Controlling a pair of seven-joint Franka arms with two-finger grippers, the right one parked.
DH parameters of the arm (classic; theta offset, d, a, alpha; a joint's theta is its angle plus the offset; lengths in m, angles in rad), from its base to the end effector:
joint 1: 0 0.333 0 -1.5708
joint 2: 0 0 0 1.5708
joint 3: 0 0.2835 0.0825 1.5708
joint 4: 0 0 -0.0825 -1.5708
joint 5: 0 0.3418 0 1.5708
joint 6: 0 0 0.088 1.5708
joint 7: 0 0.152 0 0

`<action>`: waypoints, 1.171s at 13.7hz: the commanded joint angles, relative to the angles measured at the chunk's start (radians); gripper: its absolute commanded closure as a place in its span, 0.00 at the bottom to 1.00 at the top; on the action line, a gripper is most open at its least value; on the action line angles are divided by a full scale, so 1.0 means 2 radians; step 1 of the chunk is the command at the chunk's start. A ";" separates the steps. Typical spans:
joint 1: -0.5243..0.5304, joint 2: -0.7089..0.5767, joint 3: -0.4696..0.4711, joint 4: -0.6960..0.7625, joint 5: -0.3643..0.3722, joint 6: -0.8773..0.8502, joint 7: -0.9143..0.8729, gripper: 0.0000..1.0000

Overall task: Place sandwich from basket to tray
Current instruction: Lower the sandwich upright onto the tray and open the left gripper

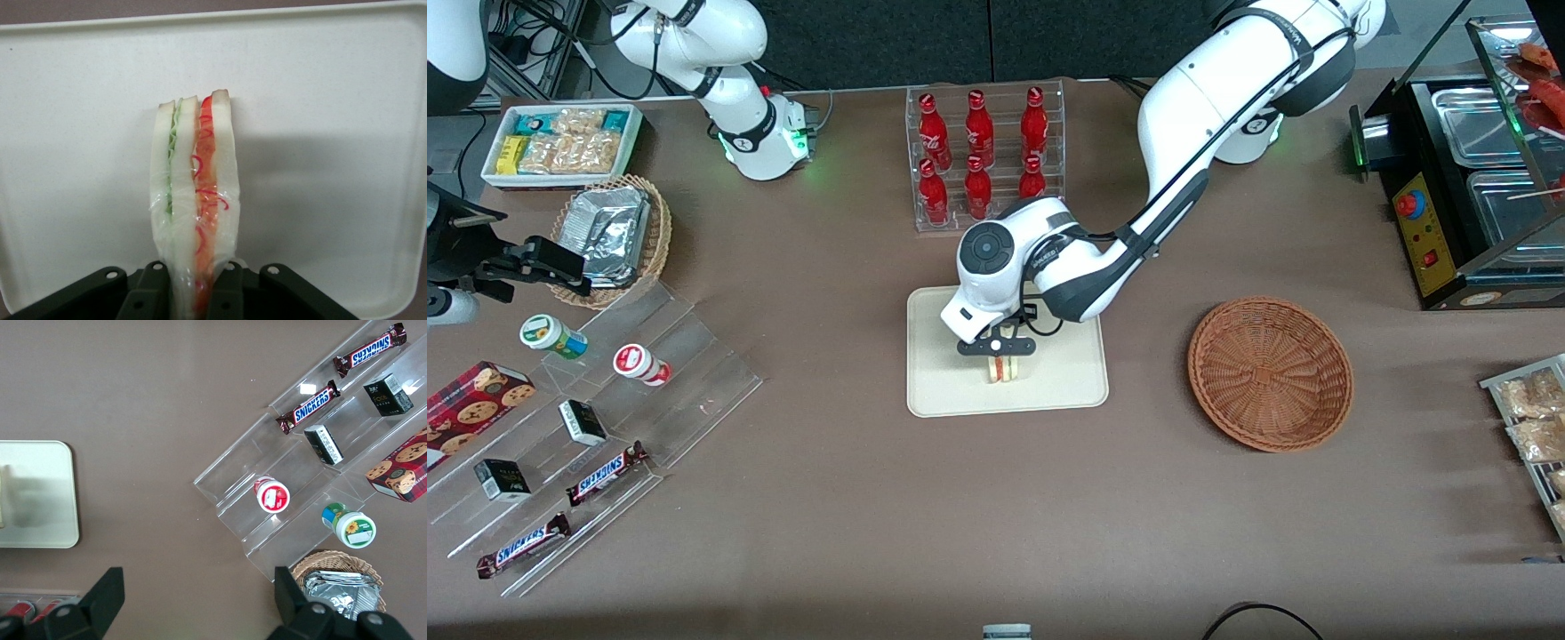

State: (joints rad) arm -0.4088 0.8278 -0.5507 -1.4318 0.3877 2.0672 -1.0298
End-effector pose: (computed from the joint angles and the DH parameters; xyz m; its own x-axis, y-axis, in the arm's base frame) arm 0.4418 -0.4841 0.1984 0.9957 0.0073 -0.0919 0.0059 -0.9999 -0.0159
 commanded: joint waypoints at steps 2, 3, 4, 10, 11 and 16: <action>-0.016 0.012 0.015 0.015 0.010 0.002 -0.013 0.85; -0.016 0.013 0.015 0.014 0.010 0.003 -0.012 0.67; -0.016 0.013 0.015 0.015 0.010 0.004 -0.012 0.26; -0.009 -0.029 0.014 0.018 0.002 -0.046 -0.013 0.00; -0.004 -0.049 0.014 0.018 -0.007 -0.071 -0.011 0.00; 0.094 -0.176 0.014 0.019 -0.096 -0.139 -0.009 0.00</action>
State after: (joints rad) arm -0.2978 0.5936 -0.5268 -1.3572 0.2529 1.8133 -1.0402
